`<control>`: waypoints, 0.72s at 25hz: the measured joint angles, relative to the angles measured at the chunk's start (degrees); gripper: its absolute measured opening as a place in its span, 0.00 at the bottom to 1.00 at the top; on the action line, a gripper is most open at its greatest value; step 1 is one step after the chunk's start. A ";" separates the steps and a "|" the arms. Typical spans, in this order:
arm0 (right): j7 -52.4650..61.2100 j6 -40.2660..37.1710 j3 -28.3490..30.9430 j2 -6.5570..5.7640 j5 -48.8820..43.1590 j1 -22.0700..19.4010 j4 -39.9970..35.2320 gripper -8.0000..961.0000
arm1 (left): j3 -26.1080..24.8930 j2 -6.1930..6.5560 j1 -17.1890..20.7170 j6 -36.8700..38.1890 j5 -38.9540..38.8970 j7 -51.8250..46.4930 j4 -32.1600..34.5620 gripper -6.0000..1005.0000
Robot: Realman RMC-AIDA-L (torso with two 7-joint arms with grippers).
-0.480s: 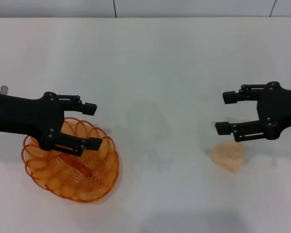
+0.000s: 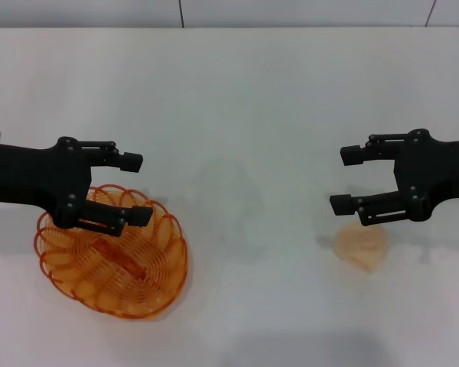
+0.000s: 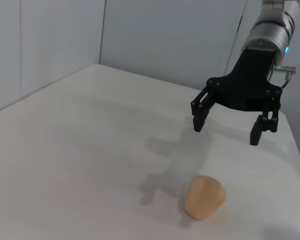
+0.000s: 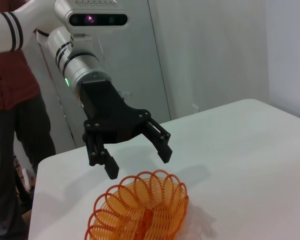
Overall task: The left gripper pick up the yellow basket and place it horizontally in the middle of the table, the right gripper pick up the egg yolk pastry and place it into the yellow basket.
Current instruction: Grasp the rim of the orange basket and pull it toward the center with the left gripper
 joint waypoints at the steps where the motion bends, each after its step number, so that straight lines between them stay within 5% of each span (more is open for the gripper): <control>1: 0.00 0.02 -0.05 0.00 0.00 0.00 0.01 0.83 | -0.04 0.00 0.04 0.00 -0.03 0.01 0.01 0.88; 18: -0.28 0.26 0.68 -0.12 0.01 0.02 2.42 0.82 | -0.10 0.74 0.25 0.03 0.03 -1.24 0.81 0.87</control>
